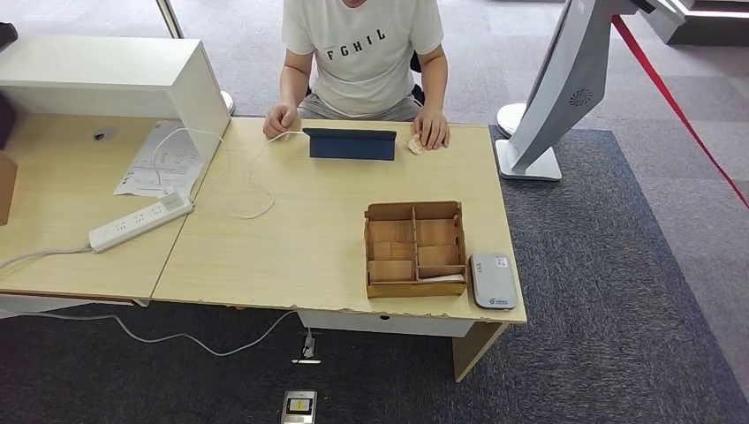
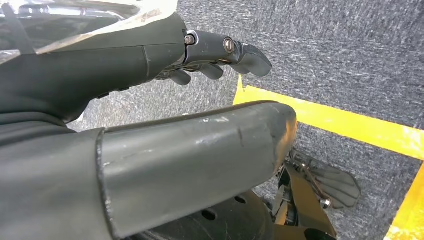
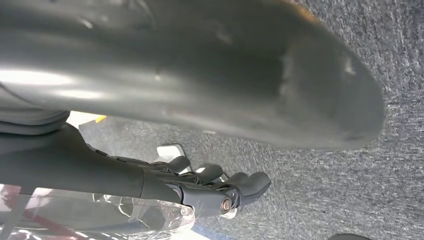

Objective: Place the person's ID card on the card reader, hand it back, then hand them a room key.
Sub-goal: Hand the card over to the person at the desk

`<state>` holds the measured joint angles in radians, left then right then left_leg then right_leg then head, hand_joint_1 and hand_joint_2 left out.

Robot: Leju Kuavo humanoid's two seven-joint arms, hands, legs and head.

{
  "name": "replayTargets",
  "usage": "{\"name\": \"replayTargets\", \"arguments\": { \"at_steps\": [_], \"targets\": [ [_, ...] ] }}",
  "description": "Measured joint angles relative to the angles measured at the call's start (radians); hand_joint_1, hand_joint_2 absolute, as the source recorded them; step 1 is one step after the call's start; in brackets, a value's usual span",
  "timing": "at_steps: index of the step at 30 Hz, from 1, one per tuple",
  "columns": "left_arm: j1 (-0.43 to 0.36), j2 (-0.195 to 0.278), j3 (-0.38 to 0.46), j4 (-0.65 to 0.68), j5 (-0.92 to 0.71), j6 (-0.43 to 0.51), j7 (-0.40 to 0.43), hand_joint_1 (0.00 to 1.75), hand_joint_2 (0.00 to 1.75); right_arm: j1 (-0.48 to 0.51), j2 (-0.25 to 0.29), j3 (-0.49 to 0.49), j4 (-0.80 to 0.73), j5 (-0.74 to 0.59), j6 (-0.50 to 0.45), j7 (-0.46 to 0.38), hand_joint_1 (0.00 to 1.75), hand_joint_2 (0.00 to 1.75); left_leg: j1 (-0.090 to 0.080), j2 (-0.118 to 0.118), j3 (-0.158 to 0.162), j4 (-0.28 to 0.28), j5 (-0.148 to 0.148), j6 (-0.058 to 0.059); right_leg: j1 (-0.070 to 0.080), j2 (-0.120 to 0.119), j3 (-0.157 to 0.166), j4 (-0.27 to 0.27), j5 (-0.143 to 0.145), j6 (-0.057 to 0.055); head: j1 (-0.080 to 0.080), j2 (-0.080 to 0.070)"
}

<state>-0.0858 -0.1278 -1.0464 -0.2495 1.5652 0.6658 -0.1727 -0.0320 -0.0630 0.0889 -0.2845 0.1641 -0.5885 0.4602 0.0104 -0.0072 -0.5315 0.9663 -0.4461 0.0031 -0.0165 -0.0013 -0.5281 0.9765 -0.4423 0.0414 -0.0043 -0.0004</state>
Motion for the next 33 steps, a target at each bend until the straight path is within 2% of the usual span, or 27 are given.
{"name": "replayTargets", "arguments": {
  "at_steps": [7, 16, 33],
  "targets": [
    [0.0, 0.0, 0.0, 0.0, 0.0, 0.019, 0.006, 0.0, 0.0, -0.002, 0.043, 0.032, 0.019, 0.039, 0.039, -0.091, 0.0, 0.0, 0.0, 0.0, 0.0, 0.0, 0.0, 0.0, 0.0, 0.0, 0.0, 0.0, 0.0, 0.0, 0.0, 0.0],
    [0.0, 0.0, 0.0, 0.0, 0.0, 0.005, 0.022, 0.0, 0.0, -0.007, 0.066, 0.09, 0.038, 0.058, 0.021, 0.041, 0.0, 0.0, 0.0, 0.0, 0.0, 0.0, 0.0, 0.0, 0.0, 0.0, 0.0, 0.0, 0.0, 0.0, 0.0, 0.0],
    [0.0, 0.0, 0.0, 0.0, 0.0, -0.001, 0.043, 0.0, 0.0, -0.008, 0.07, 0.139, 0.039, 0.029, 0.036, 0.048, 0.0, 0.0, -0.001, 0.0, 0.0, 0.0, 0.0, 0.0, 0.0, 0.0, 0.0, 0.0, 0.0, 0.0, 0.0, 0.0]
  ]
}}
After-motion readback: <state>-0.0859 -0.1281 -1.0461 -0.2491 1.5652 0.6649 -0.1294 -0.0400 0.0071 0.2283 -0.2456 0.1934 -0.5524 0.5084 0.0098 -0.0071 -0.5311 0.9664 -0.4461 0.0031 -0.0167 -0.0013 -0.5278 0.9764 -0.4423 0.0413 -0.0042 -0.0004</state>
